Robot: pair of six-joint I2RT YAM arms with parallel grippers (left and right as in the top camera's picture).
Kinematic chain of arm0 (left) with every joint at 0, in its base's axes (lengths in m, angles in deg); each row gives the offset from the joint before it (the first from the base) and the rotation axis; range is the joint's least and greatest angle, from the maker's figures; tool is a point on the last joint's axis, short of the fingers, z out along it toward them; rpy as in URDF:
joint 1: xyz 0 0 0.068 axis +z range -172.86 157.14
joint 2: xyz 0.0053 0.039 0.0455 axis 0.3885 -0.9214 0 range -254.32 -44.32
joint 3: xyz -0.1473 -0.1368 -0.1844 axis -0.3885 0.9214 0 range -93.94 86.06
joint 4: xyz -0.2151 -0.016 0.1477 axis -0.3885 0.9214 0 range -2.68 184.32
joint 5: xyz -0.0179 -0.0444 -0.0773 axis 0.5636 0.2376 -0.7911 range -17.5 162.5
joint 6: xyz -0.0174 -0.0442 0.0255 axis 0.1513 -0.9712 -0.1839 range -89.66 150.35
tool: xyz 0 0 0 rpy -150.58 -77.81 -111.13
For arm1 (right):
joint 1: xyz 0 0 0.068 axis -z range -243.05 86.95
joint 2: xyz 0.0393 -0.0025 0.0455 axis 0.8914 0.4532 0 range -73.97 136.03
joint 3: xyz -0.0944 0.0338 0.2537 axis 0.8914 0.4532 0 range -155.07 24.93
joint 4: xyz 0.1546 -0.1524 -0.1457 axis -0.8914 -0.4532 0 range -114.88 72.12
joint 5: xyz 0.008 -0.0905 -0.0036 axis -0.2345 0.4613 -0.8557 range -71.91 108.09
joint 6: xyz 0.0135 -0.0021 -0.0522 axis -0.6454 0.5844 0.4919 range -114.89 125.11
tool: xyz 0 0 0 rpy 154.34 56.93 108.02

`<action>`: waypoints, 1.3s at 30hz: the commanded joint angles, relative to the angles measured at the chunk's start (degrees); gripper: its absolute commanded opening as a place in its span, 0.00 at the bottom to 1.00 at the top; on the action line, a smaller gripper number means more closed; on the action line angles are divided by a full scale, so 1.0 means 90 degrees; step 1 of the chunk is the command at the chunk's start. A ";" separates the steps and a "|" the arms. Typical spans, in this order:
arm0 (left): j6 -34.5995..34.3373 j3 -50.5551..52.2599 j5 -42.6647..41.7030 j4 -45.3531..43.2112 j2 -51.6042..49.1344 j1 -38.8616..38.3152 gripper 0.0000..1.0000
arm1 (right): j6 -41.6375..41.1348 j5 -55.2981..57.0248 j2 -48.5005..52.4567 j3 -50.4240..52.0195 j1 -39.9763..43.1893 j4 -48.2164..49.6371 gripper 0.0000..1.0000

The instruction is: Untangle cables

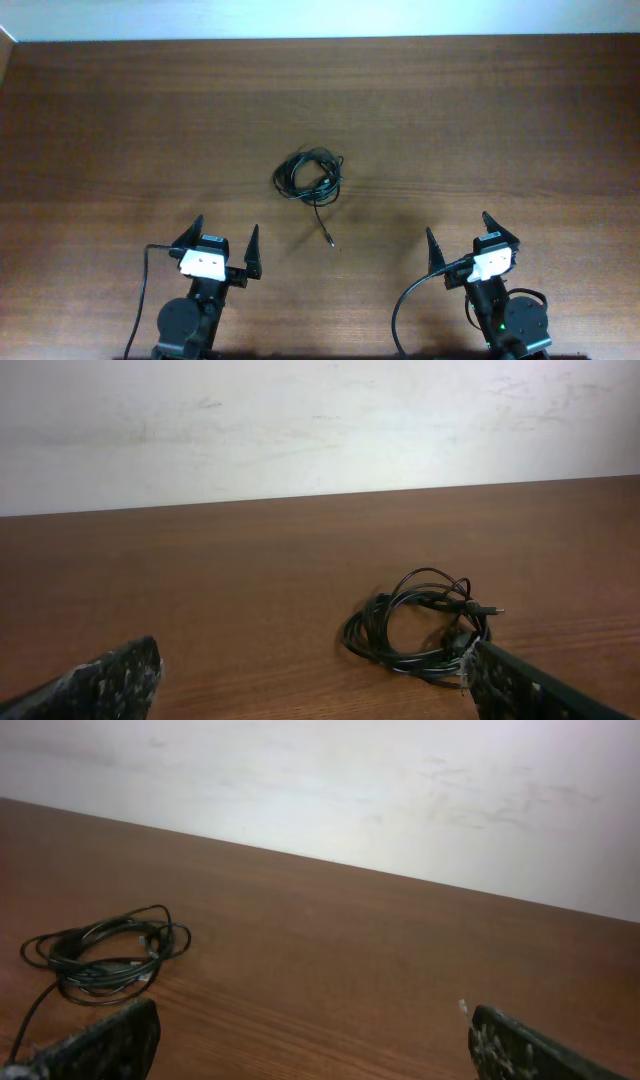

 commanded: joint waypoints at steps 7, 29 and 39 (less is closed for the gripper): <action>0.0097 0.0017 -0.0070 0.0034 0.0032 0.0039 0.99 | 0.0000 0.0151 -0.0032 0.0029 -0.0029 -0.0044 0.98; 0.0097 0.0017 -0.0092 -0.0090 0.0032 0.0039 0.99 | 0.0000 0.0151 -0.0032 0.0029 -0.0029 -0.0044 0.98; 0.0095 -0.0491 -0.0141 0.0474 0.0024 0.0039 0.99 | 0.0000 0.0153 -0.0029 0.0029 -0.0029 -0.0044 0.98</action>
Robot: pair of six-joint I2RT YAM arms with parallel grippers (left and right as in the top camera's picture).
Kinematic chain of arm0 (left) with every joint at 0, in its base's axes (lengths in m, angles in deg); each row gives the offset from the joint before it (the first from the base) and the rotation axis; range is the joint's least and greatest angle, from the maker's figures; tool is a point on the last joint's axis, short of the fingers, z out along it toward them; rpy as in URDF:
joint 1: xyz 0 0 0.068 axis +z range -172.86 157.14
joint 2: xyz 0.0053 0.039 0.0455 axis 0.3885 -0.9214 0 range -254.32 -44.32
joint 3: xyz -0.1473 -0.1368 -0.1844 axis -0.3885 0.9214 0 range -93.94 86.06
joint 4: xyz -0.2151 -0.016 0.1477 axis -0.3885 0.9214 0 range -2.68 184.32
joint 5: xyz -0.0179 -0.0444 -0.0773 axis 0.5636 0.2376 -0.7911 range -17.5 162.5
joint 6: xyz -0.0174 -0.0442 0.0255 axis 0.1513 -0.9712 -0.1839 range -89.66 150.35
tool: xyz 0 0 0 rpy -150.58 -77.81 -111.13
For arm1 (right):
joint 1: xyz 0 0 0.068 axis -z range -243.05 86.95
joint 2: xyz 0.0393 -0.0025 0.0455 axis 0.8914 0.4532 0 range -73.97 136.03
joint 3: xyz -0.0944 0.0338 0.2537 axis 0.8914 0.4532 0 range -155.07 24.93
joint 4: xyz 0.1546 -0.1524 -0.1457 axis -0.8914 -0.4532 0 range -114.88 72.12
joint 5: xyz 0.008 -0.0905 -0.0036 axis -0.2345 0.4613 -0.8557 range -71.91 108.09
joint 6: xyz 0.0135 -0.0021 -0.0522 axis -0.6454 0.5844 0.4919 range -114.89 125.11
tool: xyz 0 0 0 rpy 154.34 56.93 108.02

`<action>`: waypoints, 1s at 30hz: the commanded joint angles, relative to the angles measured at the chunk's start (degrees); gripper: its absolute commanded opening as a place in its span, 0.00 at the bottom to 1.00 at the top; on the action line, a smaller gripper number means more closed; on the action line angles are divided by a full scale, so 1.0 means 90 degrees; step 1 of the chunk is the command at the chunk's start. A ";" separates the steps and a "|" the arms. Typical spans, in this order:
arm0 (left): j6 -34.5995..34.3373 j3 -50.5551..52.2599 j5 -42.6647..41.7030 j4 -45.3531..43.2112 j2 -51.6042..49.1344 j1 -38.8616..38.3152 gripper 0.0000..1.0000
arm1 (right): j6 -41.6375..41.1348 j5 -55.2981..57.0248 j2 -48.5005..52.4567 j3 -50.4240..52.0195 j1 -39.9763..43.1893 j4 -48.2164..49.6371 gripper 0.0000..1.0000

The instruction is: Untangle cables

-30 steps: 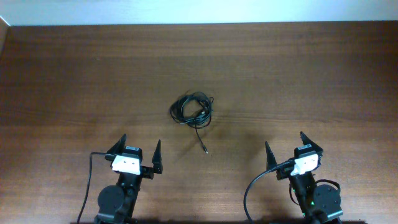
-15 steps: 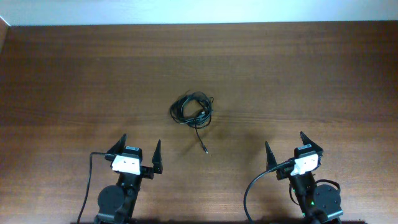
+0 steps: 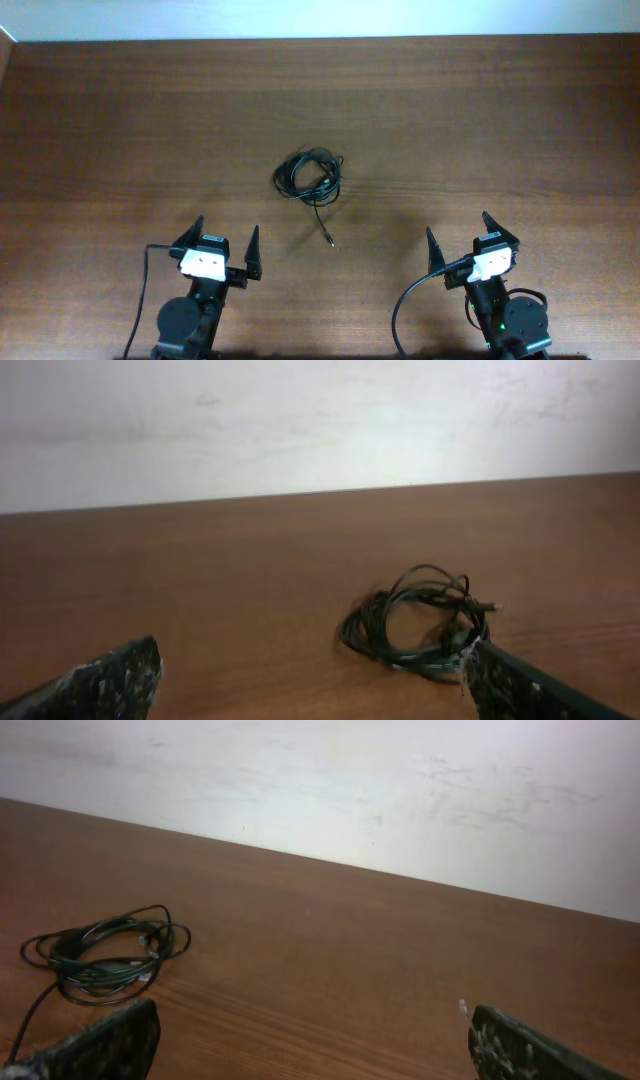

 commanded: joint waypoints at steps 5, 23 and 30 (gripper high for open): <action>0.0044 -0.2076 -0.0413 0.1948 -0.0809 0.0039 0.99 | -0.0002 0.0151 -0.0032 0.0029 -0.0029 -0.0044 0.98; 0.0022 -1.0916 -0.2686 0.6900 -0.9350 0.0036 0.99 | -0.0002 0.0153 -0.0032 0.0029 -0.0029 -0.0044 0.98; -0.0770 -1.0914 -0.2662 0.7407 -1.0669 0.0027 0.00 | -0.0002 0.0153 -0.0032 0.0029 -0.0029 -0.0044 0.98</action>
